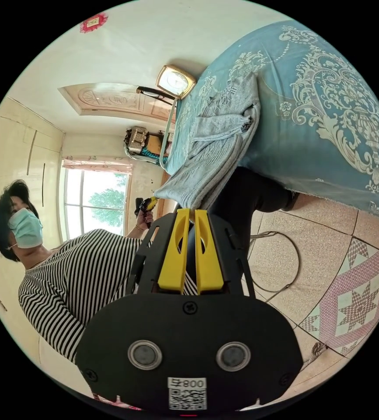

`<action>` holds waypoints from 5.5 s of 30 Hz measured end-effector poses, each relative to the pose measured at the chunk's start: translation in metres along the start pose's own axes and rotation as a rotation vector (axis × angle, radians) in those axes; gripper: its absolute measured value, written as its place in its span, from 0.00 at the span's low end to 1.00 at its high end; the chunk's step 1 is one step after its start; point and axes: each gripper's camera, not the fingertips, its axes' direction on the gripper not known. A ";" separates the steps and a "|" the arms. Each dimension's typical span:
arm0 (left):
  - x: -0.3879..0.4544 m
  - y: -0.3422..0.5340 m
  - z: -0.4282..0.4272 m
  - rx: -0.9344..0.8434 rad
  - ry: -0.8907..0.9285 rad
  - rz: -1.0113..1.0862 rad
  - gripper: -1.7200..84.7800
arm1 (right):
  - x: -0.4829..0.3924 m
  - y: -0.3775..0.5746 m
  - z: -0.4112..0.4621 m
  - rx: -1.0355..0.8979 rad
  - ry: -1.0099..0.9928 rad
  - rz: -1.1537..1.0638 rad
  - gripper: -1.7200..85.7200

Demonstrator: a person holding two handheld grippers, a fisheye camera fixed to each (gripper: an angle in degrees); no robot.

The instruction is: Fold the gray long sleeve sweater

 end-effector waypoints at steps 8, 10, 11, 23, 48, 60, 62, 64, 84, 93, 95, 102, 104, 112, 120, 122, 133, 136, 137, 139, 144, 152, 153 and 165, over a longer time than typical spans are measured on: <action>0.000 -0.098 0.050 0.009 0.023 0.085 0.05 | 0.010 -0.070 0.005 -0.007 -0.005 -0.016 0.04; 0.001 -0.141 0.062 0.024 0.033 0.108 0.05 | 0.010 -0.100 -0.008 0.025 -0.004 -0.033 0.04; 0.000 -0.152 0.065 0.028 0.034 0.109 0.05 | 0.011 -0.108 -0.012 0.034 -0.007 -0.035 0.04; -0.041 -0.397 0.190 -0.018 -0.044 0.106 0.05 | 0.053 -0.315 -0.039 0.115 0.003 0.006 0.04; -0.206 -0.649 0.414 0.004 -0.135 0.024 0.05 | 0.168 -0.590 0.000 0.076 0.100 0.109 0.04; -0.217 -0.622 0.438 0.132 -0.117 0.032 0.07 | 0.172 -0.564 0.003 0.217 0.080 0.139 0.05; -0.198 -0.612 0.450 0.141 -0.131 0.099 0.06 | 0.157 -0.549 -0.001 0.284 0.108 0.115 0.05; -0.167 -0.607 0.496 0.014 -0.168 0.203 0.04 | 0.116 -0.544 0.020 0.278 0.186 -0.007 0.04; -0.068 -0.558 0.632 -0.008 -0.644 0.466 0.02 | 0.002 -0.585 0.208 0.133 0.641 -0.242 0.02; -0.073 -0.535 0.602 -0.014 -0.725 0.361 0.02 | 0.013 -0.581 0.215 0.125 0.746 -0.107 0.02; -0.053 -0.510 0.590 -0.017 -0.682 0.416 0.02 | -0.011 -0.566 0.213 0.156 0.745 -0.169 0.02; -0.071 -0.428 0.575 -0.133 -0.731 0.347 0.02 | -0.059 -0.454 0.252 0.051 0.729 -0.242 0.02; -0.077 -0.427 0.564 -0.103 -0.679 0.319 0.02 | -0.037 -0.449 0.274 -0.029 0.777 -0.185 0.02; -0.035 -0.369 0.464 -0.001 -0.682 0.351 0.02 | -0.087 -0.425 0.273 0.110 0.757 -0.218 0.02; -0.061 -0.327 0.383 0.053 -0.619 0.211 0.03 | -0.063 -0.428 0.311 0.009 0.745 -0.104 0.02; -0.058 -0.319 0.363 0.083 -0.634 0.220 0.03 | -0.089 -0.426 0.317 0.037 0.772 -0.170 0.02; -0.133 -0.261 0.264 0.363 -0.270 -0.214 0.14 | -0.126 -0.452 0.413 -0.060 0.786 -0.274 0.04; -0.135 -0.258 0.266 0.348 -0.215 -0.218 0.15 | -0.153 -0.467 0.422 0.006 0.652 -0.329 0.09; -0.134 -0.260 0.266 0.349 -0.216 -0.212 0.15 | -0.156 -0.473 0.428 0.000 0.625 -0.337 0.10; -0.124 -0.270 0.270 0.320 -0.183 -0.176 0.15 | -0.167 -0.508 0.467 -0.066 0.571 -0.346 0.14; -0.093 -0.284 0.277 0.267 -0.224 -0.122 0.13 | -0.195 -0.574 0.556 -0.143 0.556 -0.393 0.15; -0.009 -0.288 0.294 0.227 -0.357 0.079 0.11 | -0.199 -0.631 0.680 -0.311 0.732 -0.342 0.17; 0.007 -0.289 0.301 0.212 -0.380 0.123 0.11 | -0.200 -0.631 0.693 -0.316 0.769 -0.343 0.17; 0.141 -0.298 0.378 0.144 -0.510 0.319 0.11 | -0.209 -0.622 0.759 -0.340 1.189 -0.483 0.12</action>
